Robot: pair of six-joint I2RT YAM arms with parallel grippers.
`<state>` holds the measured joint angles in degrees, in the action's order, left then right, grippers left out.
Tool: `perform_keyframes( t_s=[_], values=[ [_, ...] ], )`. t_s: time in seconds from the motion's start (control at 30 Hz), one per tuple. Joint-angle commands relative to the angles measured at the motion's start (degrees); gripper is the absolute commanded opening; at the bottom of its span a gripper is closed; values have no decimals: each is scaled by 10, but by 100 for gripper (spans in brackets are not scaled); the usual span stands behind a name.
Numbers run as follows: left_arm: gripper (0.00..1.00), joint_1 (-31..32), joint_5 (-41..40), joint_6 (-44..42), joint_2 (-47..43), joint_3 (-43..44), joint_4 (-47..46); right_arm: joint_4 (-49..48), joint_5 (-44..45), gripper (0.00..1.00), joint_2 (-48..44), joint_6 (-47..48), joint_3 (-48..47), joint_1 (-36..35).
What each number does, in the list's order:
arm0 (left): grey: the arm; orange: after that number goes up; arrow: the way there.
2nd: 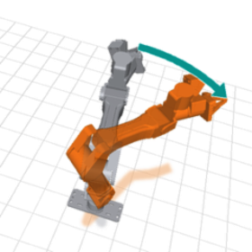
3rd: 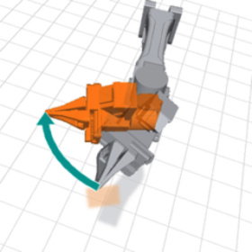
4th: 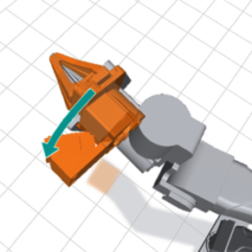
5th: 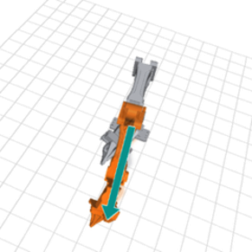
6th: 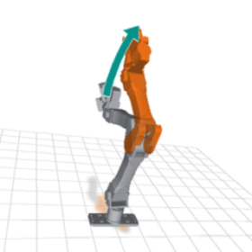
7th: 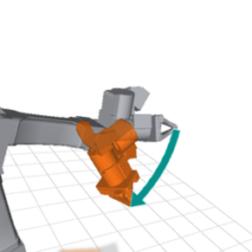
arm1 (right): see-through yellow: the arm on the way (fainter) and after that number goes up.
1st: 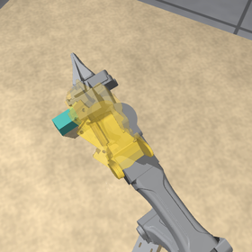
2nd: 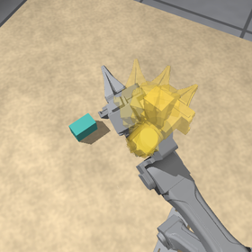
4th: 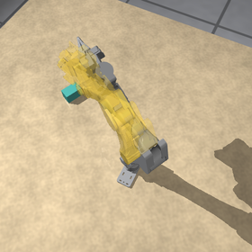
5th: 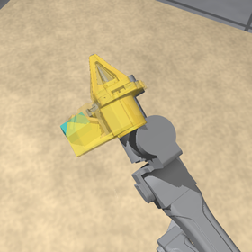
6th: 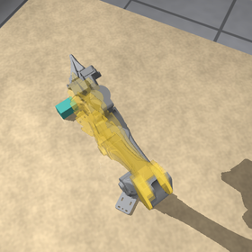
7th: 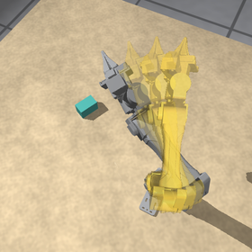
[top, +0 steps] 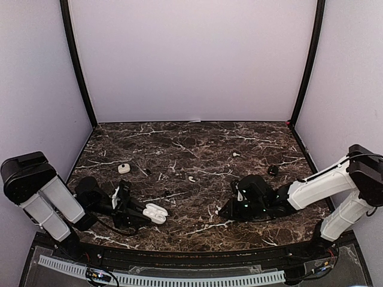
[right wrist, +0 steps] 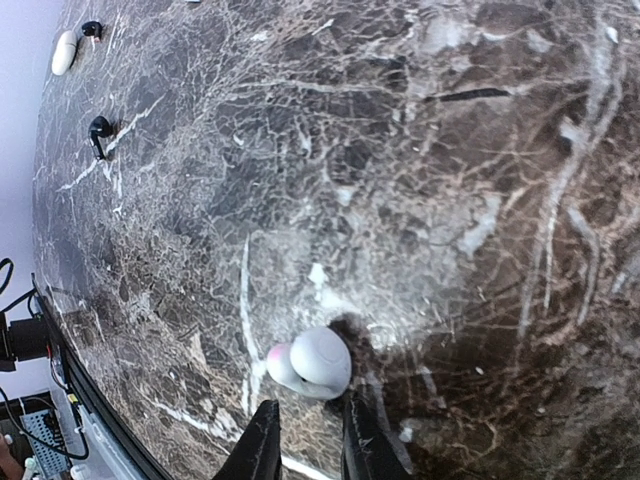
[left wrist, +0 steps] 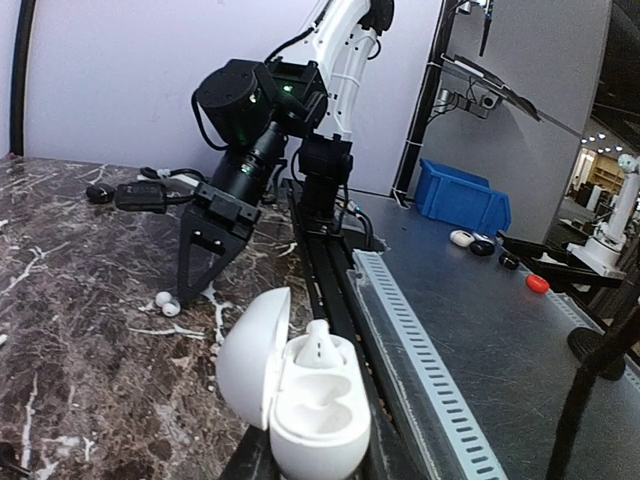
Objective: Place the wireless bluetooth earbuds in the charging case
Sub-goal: Pick up the left earbud from the center of the board.
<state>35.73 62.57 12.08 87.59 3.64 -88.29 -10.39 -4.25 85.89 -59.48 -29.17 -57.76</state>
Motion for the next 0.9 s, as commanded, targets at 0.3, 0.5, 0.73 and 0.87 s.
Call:
perform_keyframes(
  t_s=[0.3,0.5,0.73,0.87],
  values=[
    [0,8,52,4,59,-5,-163,2,14,20,39,24,-36,4],
    [0,8,56,-21,54,-5,-141,21,13,19,53,51,-70,5],
    [0,11,44,-56,24,0,-67,42,15,15,70,72,-91,5],
    [0,12,38,-68,13,2,-40,47,17,13,67,76,-91,5]
  ],
)
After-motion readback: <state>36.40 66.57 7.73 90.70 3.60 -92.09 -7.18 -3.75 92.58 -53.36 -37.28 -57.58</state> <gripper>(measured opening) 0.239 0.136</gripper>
